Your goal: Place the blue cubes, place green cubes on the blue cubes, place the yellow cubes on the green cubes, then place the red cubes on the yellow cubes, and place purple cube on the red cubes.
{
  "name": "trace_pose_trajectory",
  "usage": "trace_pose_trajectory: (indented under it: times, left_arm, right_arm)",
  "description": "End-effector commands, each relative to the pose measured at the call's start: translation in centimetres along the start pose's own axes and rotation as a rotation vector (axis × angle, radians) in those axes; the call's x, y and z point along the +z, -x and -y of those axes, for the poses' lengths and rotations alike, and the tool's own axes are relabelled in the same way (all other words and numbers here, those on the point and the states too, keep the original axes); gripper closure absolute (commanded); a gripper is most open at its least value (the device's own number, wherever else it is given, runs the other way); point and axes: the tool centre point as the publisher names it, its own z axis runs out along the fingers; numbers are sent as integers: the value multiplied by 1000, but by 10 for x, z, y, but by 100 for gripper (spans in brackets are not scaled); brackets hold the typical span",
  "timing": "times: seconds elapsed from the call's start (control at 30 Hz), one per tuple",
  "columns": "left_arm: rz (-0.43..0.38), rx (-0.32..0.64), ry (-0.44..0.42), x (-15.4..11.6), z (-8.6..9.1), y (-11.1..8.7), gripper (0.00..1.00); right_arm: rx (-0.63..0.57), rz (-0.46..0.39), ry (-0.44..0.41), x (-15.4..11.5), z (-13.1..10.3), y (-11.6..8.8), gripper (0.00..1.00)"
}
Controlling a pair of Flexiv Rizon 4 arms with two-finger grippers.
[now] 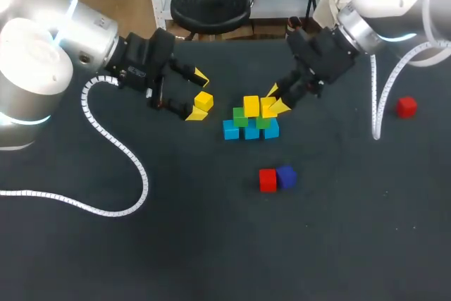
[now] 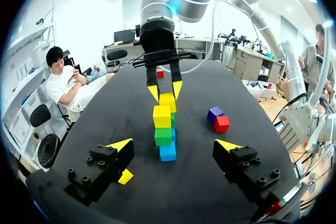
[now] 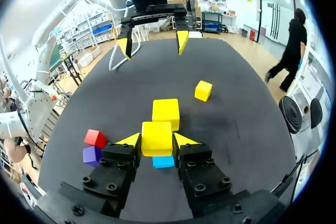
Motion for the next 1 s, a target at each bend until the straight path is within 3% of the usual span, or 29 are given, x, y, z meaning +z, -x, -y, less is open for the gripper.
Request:
trace_pose_trajectory:
  times: [0.03, 1.0]
  left_arm:
    - [3, 3, 0, 0, 0, -1, 0]
    - [3, 3, 0, 0, 0, -1, 0]
  right_arm:
    - [-1, 2, 10, 2, 5, 0, 100]
    - [0, 5, 22, 5, 12, 1, 100]
